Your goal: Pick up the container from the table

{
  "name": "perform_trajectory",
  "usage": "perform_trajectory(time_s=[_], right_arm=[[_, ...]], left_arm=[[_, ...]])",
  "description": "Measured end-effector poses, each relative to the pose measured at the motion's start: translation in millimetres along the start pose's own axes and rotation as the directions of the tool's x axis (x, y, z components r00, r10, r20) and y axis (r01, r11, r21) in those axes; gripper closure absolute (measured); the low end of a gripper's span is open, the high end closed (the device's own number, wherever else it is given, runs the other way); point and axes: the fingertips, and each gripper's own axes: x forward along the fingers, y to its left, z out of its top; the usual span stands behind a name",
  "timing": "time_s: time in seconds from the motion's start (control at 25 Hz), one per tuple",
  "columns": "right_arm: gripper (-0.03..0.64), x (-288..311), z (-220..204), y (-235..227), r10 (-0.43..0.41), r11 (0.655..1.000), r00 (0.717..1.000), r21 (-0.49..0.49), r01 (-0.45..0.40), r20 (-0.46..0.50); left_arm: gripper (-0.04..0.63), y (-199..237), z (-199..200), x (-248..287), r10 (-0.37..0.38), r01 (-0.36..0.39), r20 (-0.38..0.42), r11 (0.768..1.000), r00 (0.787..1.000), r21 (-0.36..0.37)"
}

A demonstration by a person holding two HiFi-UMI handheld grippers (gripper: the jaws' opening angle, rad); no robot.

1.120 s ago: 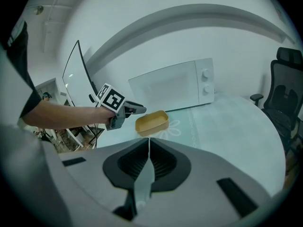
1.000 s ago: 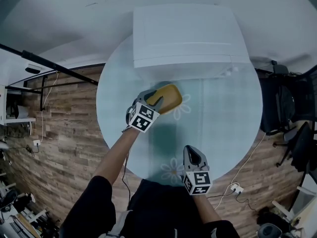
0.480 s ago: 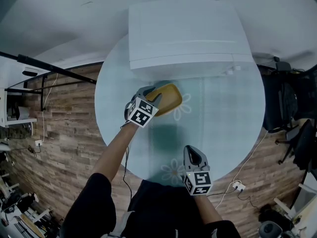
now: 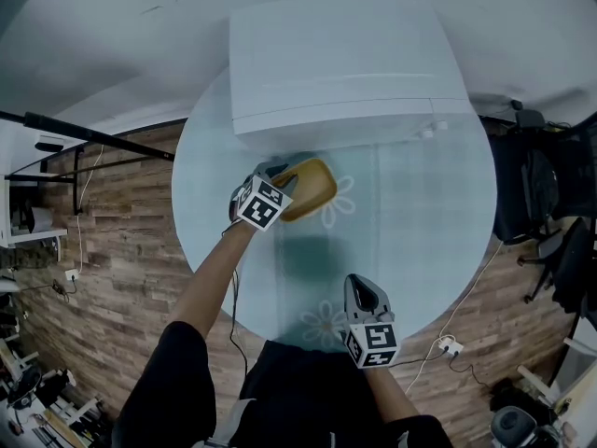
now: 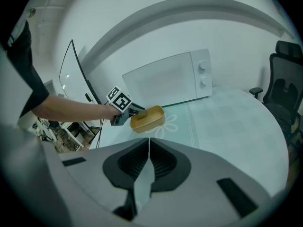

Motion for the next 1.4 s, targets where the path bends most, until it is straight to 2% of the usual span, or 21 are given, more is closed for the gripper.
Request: perform_trajectory(time_s=[0.2,0.4,0.56,1.4], right_arm=[[0.591,0,0,-3,-0.005,1.000,1.000,0.011,0.005,0.000],[0.591,0,-2,-3,-0.004,1.000,1.000,0.014,0.004,-0.004],[0.591,-1,-2,-2,-0.005,1.000,1.000,0.016,0.005,-0.005],[0.592,-16,4,19,0.023,0.999,0.999,-0.035,-0.022,0.027]], left_arm=[[0.470,-1,-5,5,-0.011,0.011,-0.029,1.000,1.000,0.012],[0.542,-4,-8,7,-0.034,0.036,-0.047,0.999,0.998,0.026],[0.551,-5,-10,7,-0.062,0.063,-0.049,0.998,0.997,0.013],[0.568,-13,14,-44,-0.048,0.049,0.042,0.999,0.998,-0.021]])
